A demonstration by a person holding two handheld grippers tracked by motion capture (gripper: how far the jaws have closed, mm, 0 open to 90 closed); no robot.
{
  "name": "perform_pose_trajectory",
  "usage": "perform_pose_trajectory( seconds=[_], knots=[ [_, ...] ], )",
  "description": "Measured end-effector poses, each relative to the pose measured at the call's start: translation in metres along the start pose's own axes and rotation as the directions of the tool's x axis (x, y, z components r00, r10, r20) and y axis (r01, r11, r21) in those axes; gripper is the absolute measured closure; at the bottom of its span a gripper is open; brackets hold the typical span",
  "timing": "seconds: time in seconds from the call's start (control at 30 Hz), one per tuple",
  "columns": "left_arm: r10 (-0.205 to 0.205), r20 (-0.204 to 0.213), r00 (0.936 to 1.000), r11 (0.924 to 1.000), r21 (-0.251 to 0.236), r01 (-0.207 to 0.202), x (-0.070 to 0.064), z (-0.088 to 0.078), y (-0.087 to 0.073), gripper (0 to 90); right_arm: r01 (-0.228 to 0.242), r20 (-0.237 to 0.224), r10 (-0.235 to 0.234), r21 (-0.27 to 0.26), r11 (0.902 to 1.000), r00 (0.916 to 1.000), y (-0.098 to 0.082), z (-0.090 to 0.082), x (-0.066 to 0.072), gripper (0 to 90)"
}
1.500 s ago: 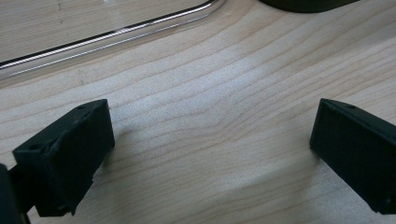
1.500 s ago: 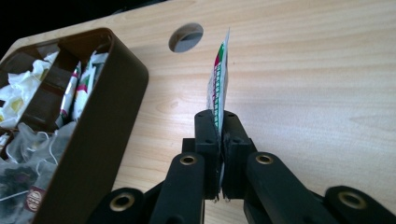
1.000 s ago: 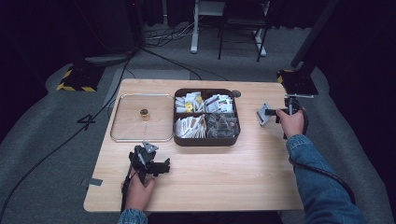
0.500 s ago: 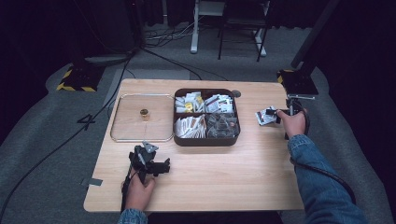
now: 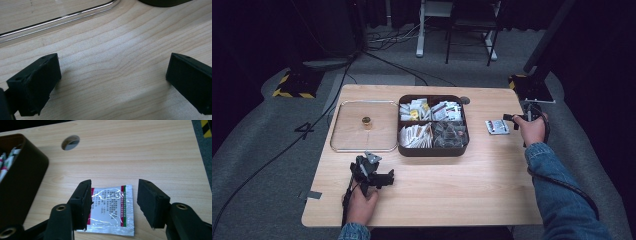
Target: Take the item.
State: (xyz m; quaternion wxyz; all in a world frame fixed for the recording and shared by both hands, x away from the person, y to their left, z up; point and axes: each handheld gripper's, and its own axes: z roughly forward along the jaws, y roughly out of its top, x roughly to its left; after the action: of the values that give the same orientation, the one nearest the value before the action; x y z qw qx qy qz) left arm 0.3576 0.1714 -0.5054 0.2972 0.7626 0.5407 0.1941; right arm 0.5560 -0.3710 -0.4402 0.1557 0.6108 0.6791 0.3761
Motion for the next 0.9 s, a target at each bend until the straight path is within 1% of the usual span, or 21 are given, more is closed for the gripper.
perform_pose_trajectory(
  seconds=[0.1, 0.23, 0.33, 0.4, 0.47, 0.6, 0.63, 0.73, 0.77, 0.83, 0.87, 0.9],
  knots=[
    [0.000, 0.000, 1.0000, 1.0000, 0.000, 0.000, 0.000, 0.000, 0.000, 0.2, 0.021, -0.031, -0.022, -0.009, 0.9997, 0.9993, 0.004, -0.011, 0.005, 46.4],
    [0.000, 0.002, 1.0000, 1.0000, -0.001, 0.000, -0.001, 0.000, -0.001, 0.3, 0.052, -0.086, -0.055, -0.029, 0.9982, 0.9948, 0.006, -0.027, 0.013, 46.2],
    [0.001, 0.002, 1.0000, 1.0000, -0.001, -0.001, -0.001, -0.001, -0.001, 0.2, 0.075, -0.127, -0.079, -0.038, 0.9965, 0.9887, 0.004, -0.039, 0.020, 46.2],
    [0.002, 0.002, 1.0000, 1.0000, 0.000, -0.002, -0.001, -0.001, -0.002, 0.2, 0.089, -0.161, -0.097, -0.052, 0.9947, 0.9823, 0.000, -0.049, 0.025, 46.2],
    [0.004, 0.003, 1.0000, 1.0000, 0.000, -0.004, -0.001, -0.001, -0.002, 0.2, 0.101, -0.194, -0.112, -0.063, 0.9929, 0.9745, -0.003, -0.058, 0.032, 46.2],
    [0.004, 0.003, 1.0000, 1.0000, 0.000, -0.004, -0.001, -0.001, -0.002, 0.3, 0.130, -0.258, -0.148, -0.083, 0.9880, 0.9547, -0.015, -0.074, 0.045, 46.2],
    [0.003, 0.003, 1.0000, 1.0000, 0.000, -0.003, -0.001, -0.001, -0.002, 0.2, 0.136, -0.269, -0.154, -0.084, 0.9872, 0.9509, -0.017, -0.076, 0.048, 46.2],
    [0.004, 0.003, 1.0000, 1.0000, 0.000, -0.004, -0.001, -0.001, -0.002, 0.3, 0.150, -0.311, -0.169, -0.087, 0.9849, 0.9353, -0.030, -0.083, 0.057, 46.2],
    [0.003, 0.003, 1.0000, 1.0000, 0.000, -0.003, -0.001, -0.001, -0.002, 0.3, 0.153, -0.319, -0.173, -0.087, 0.9844, 0.9318, -0.033, -0.085, 0.059, 46.3],
    [0.004, 0.003, 1.0000, 1.0000, 0.000, -0.004, -0.001, -0.001, -0.002, 0.2, 0.166, -0.345, -0.185, -0.086, 0.9824, 0.9203, -0.042, -0.086, 0.064, 46.3],
    [0.004, 0.003, 1.0000, 1.0000, 0.000, -0.004, -0.001, -0.001, -0.002, 0.2, 0.169, -0.353, -0.187, -0.080, 0.9823, 0.9167, -0.047, -0.087, 0.067, 46.3],
    [0.004, 0.003, 1.0000, 1.0000, 0.000, -0.004, -0.001, -0.001, -0.002, 0.2, 0.180, -0.362, -0.198, -0.082, 0.9802, 0.9109, -0.050, -0.088, 0.070, 46.3]
  ],
)
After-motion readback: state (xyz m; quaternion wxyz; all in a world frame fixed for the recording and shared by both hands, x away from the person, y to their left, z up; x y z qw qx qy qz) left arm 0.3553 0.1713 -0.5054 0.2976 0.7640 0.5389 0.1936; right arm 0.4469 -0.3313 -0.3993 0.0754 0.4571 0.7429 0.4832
